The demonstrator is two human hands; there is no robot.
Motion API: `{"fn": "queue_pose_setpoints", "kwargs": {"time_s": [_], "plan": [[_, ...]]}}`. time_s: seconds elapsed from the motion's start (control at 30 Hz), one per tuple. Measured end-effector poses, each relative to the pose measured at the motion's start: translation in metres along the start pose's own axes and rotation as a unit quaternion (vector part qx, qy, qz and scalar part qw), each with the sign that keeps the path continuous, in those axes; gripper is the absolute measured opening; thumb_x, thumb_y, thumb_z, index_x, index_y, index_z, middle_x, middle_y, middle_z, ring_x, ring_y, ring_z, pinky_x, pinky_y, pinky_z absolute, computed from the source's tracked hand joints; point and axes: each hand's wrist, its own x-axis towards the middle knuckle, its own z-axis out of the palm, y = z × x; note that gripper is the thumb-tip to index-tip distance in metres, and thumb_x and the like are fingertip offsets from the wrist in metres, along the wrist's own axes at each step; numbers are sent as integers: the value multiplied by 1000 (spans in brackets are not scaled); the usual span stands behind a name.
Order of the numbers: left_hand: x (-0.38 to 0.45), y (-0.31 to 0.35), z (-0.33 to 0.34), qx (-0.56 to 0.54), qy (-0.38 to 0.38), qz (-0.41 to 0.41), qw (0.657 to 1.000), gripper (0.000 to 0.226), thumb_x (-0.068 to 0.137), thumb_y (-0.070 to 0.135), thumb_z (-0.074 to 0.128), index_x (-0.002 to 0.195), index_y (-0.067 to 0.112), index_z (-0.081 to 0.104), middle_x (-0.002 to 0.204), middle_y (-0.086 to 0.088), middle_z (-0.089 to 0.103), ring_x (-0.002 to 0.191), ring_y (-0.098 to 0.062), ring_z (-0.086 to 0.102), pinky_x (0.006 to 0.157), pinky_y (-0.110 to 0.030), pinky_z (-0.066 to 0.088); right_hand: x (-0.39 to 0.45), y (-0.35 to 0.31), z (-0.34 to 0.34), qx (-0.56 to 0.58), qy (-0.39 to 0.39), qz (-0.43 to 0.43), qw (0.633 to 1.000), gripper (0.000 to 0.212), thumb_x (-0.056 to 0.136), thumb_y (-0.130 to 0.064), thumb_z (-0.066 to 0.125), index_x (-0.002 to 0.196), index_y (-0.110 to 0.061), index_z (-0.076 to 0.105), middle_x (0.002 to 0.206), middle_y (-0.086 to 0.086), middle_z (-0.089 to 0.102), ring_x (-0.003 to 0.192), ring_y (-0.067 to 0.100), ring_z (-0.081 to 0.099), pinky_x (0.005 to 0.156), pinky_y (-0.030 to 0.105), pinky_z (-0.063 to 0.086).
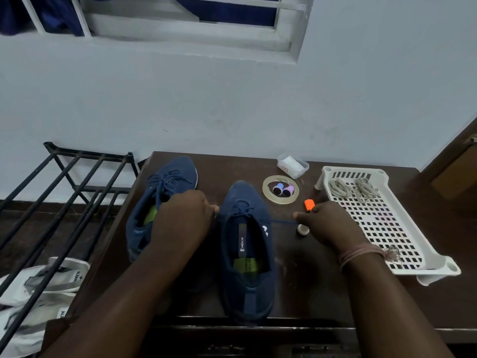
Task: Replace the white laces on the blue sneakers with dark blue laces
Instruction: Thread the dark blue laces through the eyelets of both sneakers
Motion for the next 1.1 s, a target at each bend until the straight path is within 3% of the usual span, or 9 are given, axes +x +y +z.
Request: {"fn": "queue_pose_setpoints", "kwargs": {"time_s": [0.1, 0.27, 0.43, 0.53, 0.6, 0.7, 0.87, 0.97, 1.1], "plan": [[-2, -3, 4, 53, 33, 18, 998, 26, 93, 32, 57, 74, 14, 57, 70, -5, 60, 68, -28, 61, 55, -34, 46, 0, 0, -5, -95, 25, 4, 995, 34, 91, -33, 64, 66, -16, 49, 86, 14, 53, 82, 29, 54, 59, 31, 34], [3, -5, 7, 81, 20, -5, 996, 24, 94, 31, 58, 75, 16, 59, 69, -2, 61, 65, -23, 61, 52, -29, 37, -1, -8, -7, -42, 79, 52, 995, 34, 85, -40, 68, 83, -7, 60, 68, 3, 49, 79, 30, 56, 63, 29, 34], [-4, 5, -12, 40, -45, -10, 998, 20, 97, 27, 50, 92, 14, 65, 94, -9, 66, 84, -27, 62, 71, -36, 50, -30, -30, -11, 6, 22, -16, 1000, 41, 89, -39, 65, 59, -18, 46, 60, -1, 48, 69, 23, 54, 51, 25, 30], [-20, 20, -19, 2, 39, 32, 999, 20, 90, 13, 52, 101, 13, 69, 106, -11, 61, 96, -28, 58, 80, -37, 47, -46, -44, -16, 30, -61, -21, 997, 45, 86, -54, 64, 67, -13, 60, 60, 2, 60, 49, 13, 56, 48, 21, 40], [-33, 35, -24, -124, 17, 10, 992, 20, 87, 12, 50, 95, 17, 68, 102, -4, 63, 93, -22, 59, 81, -36, 50, -51, -50, -20, -12, -79, -27, 996, 56, 82, -65, 61, 85, -9, 70, 78, 8, 70, 65, 18, 65, 62, 26, 49], [-46, 62, -34, -368, -175, -132, 904, 25, 84, 19, 51, 97, 5, 68, 106, -21, 70, 100, -37, 68, 90, -48, 57, -56, -55, -26, -28, -65, -36, 997, 38, 85, -48, 62, 96, -11, 66, 95, 9, 68, 85, 24, 63, 69, 28, 44], [-51, 75, -43, -635, -289, -361, 618, 33, 95, -4, 39, 123, -3, 56, 126, -26, 63, 118, -40, 61, 109, -53, 43, -67, -56, -32, -108, -13, -65, 992, 18, 87, -2, 52, 101, 2, 63, 78, 8, 56, 72, 24, 53, 60, 23, 36], [-48, 86, -46, -667, -270, -395, 571, 34, 94, -5, 34, 117, -2, 59, 114, -22, 67, 105, -40, 64, 98, -56, 48, -66, -63, -26, -60, 55, -107, 991, 19, 86, -3, 53, 94, -1, 71, 90, 15, 71, 85, 31, 67, 69, 30, 51], [-44, 99, -40, -647, -239, -436, 578, 27, 93, -4, 30, 91, 0, 57, 81, -17, 61, 69, -32, 60, 59, -42, 47, -73, -81, -10, 126, -4, -109, 986, 21, 84, 1, 53, 73, -9, 68, 71, 12, 70, 67, 27, 70, 73, 45, 61]]}}
